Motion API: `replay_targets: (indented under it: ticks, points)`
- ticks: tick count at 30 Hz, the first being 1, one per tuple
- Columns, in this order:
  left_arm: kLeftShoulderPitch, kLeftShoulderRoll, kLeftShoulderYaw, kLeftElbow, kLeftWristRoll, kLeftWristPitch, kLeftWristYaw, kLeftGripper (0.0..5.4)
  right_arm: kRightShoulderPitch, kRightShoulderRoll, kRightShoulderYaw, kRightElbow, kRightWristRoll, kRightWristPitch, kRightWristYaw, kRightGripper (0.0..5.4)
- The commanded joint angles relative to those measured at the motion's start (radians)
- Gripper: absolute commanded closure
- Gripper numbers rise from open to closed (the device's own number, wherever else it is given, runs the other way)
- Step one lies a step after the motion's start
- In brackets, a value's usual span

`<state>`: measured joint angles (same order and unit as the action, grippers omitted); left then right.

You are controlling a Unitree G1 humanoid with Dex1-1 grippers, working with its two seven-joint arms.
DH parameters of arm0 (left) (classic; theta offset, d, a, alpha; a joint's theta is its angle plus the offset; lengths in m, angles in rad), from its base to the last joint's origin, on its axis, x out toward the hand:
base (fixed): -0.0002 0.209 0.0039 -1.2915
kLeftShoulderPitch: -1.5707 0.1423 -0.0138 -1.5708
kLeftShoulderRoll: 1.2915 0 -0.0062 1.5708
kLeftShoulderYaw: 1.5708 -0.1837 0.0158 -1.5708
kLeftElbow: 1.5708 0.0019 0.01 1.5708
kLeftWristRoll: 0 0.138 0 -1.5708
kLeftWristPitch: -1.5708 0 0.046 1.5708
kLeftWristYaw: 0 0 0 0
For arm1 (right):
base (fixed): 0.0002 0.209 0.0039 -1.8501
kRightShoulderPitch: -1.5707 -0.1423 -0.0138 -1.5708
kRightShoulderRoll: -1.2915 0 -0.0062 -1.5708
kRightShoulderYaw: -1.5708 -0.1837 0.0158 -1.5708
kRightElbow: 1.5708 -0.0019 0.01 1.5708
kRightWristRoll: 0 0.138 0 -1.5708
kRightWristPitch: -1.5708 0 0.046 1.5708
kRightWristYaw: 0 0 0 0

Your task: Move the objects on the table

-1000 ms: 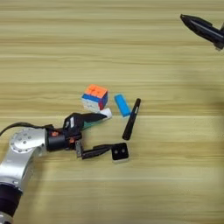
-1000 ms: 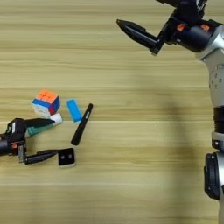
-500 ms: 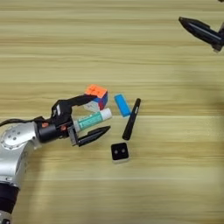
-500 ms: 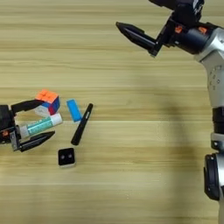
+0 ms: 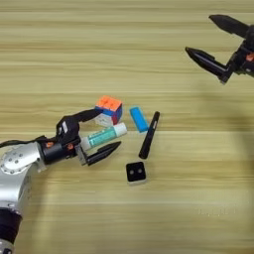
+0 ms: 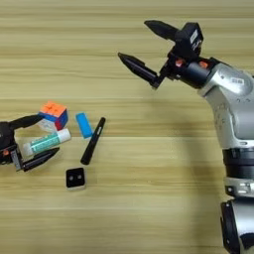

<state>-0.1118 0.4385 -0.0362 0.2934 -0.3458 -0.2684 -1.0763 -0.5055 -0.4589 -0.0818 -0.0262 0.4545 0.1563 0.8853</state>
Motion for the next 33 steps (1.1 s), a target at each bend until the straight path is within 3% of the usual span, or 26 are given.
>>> replay_targets:
  ticks: [1,5,12,20,33]
  points:
    - [0.002,-0.001,-0.003,0.025,0.042,-0.028,0.018,0.03,0.06,0.029,0.02,-0.076,-0.031,-0.02,-0.058,0.0]
    - [0.0,0.01,-0.015,0.046,0.086,-0.048,0.032,0.03,0.106,0.045,0.038,-0.122,-0.044,-0.024,-0.084,0.0]
    - [0.0,0.019,-0.022,0.074,0.106,-0.051,0.03,0.03,0.161,0.057,0.046,-0.173,-0.024,-0.009,-0.096,0.0]
    - [-0.01,0.032,-0.016,0.141,0.116,-0.046,0.013,0.03,0.181,0.056,0.043,-0.217,-0.008,0.007,-0.1,0.0]
    - [-0.06,0.017,-0.005,0.294,0.117,-0.073,-0.001,0.03,0.196,0.055,0.05,-0.276,0.0,0.029,-0.106,0.0]
